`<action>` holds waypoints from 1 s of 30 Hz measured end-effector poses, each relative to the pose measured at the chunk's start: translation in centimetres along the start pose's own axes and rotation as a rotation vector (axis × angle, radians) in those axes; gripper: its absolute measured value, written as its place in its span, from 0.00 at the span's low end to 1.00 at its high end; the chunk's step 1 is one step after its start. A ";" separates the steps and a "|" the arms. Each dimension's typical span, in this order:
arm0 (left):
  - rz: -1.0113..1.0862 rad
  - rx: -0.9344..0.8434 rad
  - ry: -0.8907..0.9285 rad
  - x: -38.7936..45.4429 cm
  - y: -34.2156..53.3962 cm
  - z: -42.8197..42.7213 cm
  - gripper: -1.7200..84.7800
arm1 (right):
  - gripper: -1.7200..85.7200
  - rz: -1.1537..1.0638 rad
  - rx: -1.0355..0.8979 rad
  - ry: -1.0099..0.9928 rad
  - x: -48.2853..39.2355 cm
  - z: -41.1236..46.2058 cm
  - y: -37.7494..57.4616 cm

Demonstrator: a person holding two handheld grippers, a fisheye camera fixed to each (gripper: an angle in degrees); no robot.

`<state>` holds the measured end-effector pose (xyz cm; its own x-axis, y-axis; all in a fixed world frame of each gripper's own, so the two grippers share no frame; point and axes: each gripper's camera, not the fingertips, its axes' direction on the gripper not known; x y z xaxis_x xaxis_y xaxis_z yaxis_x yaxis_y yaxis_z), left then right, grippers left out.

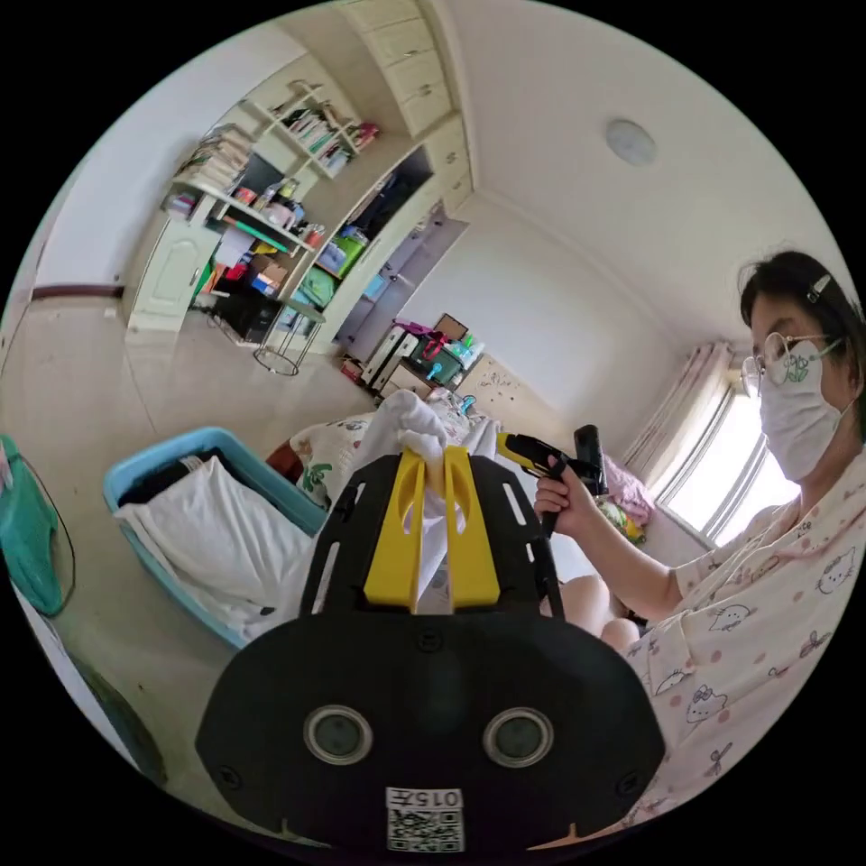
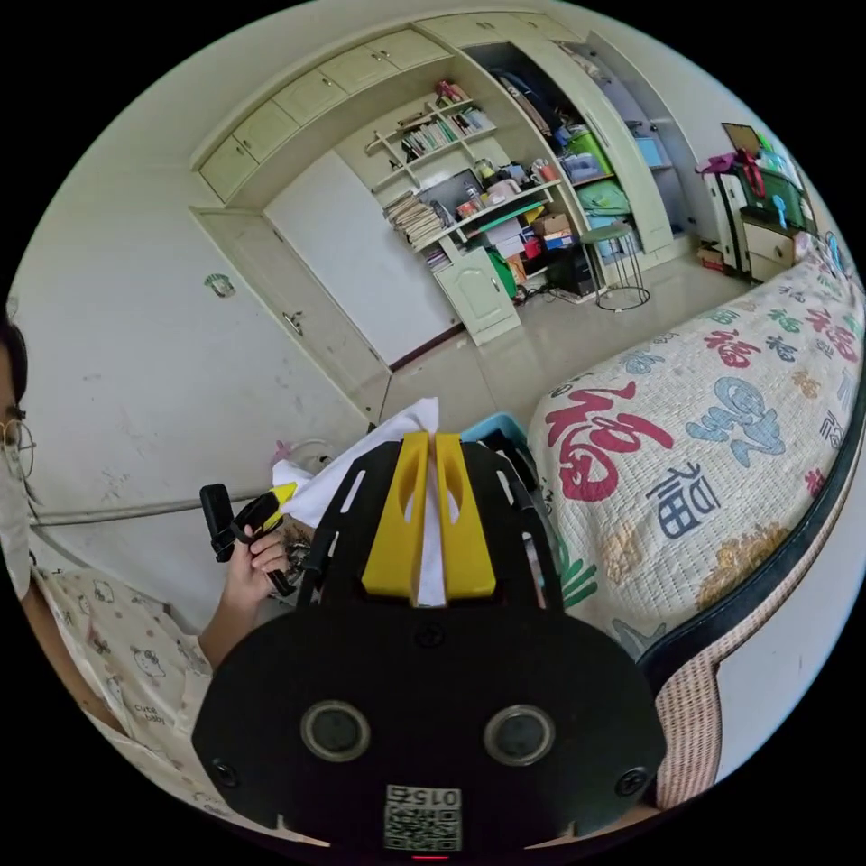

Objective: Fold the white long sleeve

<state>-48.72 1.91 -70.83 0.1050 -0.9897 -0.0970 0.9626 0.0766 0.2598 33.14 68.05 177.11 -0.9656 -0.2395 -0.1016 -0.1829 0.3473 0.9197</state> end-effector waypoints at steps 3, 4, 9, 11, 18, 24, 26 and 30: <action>-0.119 0.021 0.028 -4.4 2.3 -2.0 0.05 | 0.01 -0.039 -0.037 0.028 0.5 1.2 1.8; -0.142 0.023 0.037 -5.2 2.7 -2.2 0.05 | 0.01 -0.045 -0.050 0.042 0.7 1.6 2.2; -0.216 0.033 0.116 -7.6 6.4 -3.4 0.05 | 0.01 -0.100 -0.041 0.070 1.1 0.9 5.5; -0.170 0.012 0.133 -6.7 7.3 -3.2 0.05 | 0.01 -0.131 -0.016 0.076 1.7 -0.9 7.4; 0.049 -0.017 0.185 -1.7 8.8 -2.6 0.05 | 0.02 -0.116 -0.001 0.096 4.3 -5.4 11.0; -0.001 0.079 0.145 -7.1 8.4 -6.3 0.06 | 0.03 -0.080 -0.048 0.083 4.4 -1.7 6.9; -0.087 0.141 0.033 -12.7 9.1 -8.0 0.07 | 0.05 -0.100 -0.118 0.119 4.0 3.4 3.3; -0.195 0.186 -0.237 -23.4 9.4 -8.8 0.16 | 0.08 0.047 -0.265 0.131 4.0 14.4 -5.0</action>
<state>-39.95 26.87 -74.56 -0.1575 -0.9858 0.0576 0.8946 -0.1177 0.4311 27.50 78.39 166.68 -0.9365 -0.3500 -0.0226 -0.0672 0.1157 0.9910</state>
